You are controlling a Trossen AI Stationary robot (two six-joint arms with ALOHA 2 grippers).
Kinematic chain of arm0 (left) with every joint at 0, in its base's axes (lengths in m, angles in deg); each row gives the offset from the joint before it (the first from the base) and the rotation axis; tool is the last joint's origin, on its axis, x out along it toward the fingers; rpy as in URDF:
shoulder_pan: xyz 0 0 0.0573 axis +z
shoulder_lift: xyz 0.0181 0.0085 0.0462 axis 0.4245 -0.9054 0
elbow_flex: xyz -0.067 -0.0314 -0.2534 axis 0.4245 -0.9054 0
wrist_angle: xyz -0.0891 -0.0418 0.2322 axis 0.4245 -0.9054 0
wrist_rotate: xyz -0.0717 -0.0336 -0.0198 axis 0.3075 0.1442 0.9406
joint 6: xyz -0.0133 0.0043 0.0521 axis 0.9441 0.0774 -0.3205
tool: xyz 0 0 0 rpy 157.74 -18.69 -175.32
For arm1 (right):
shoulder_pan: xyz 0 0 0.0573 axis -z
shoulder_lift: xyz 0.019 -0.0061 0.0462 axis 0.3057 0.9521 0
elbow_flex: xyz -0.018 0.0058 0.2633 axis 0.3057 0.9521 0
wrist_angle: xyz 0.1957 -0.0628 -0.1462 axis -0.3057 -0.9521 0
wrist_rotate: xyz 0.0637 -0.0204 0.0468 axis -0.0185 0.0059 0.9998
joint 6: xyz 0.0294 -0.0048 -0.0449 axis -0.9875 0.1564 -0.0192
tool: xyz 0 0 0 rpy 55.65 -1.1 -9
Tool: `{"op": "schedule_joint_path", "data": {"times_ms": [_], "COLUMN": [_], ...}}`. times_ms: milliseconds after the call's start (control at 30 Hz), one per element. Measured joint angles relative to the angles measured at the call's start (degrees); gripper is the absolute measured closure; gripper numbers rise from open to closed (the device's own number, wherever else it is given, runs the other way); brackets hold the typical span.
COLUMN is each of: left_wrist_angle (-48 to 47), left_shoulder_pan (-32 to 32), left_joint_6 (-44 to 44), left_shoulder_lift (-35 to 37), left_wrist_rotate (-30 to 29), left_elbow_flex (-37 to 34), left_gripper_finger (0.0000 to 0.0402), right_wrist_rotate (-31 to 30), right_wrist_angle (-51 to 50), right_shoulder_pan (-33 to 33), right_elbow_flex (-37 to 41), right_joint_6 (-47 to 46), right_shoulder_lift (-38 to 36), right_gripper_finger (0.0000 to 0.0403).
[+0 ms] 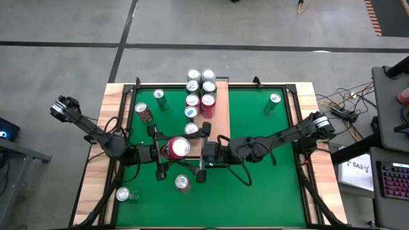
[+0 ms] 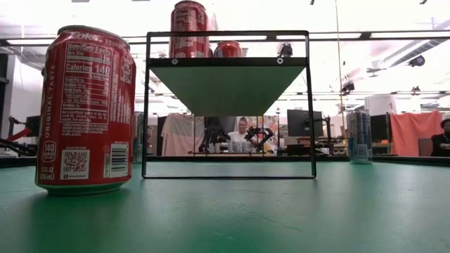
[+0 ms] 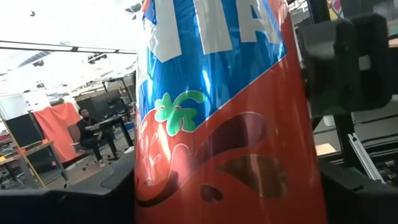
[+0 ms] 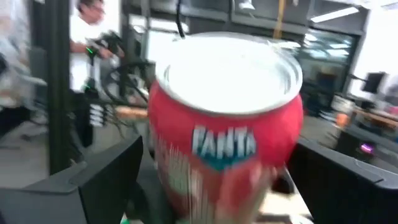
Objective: Place canned beverage on shelf
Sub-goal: Put the orange can on the shelf
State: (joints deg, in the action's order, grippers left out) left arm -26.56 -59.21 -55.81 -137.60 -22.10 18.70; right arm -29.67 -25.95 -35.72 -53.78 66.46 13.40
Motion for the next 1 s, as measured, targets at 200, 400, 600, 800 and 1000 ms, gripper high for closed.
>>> {"op": "schedule_joint_path", "data": {"times_ms": [200, 400, 600, 800, 1000], "left_wrist_angle": [0.1, 0.4, 0.5, 0.4, -0.4], "left_shoulder_pan": [0.0, 0.0, 0.0, 0.0, 0.0], "left_joint_6": [0.2, 0.3, 0.7, 0.8, -1.1], "left_shoulder_lift": [0.0, -0.3, -0.6, -0.6, 0.0], "left_wrist_rotate": [0.0, -1.1, -3.0, -4.4, -7.4], "left_elbow_flex": [0.0, 0.0, 0.0, 0.0, 0.0], "left_gripper_finger": [0.0123, 0.0123, 0.0102, 0.0013, 0.0022], "right_wrist_rotate": [2.0, 6.4, 7.1, 6.7, 4.8], "right_wrist_angle": [1.6, 1.7, 1.6, 1.1, -4.8], "right_shoulder_pan": [1.7, 3.0, 3.2, 3.3, 3.4], "right_elbow_flex": [0.0, 0.0, 0.0, 0.0, 0.0], "right_joint_6": [-0.8, -0.9, -1.4, -1.6, -1.7], "right_shoulder_lift": [0.3, 0.3, 0.3, -0.1, -5.0], "right_gripper_finger": [0.0037, 0.0123, 0.0124, 0.0124, 0.0124]}}
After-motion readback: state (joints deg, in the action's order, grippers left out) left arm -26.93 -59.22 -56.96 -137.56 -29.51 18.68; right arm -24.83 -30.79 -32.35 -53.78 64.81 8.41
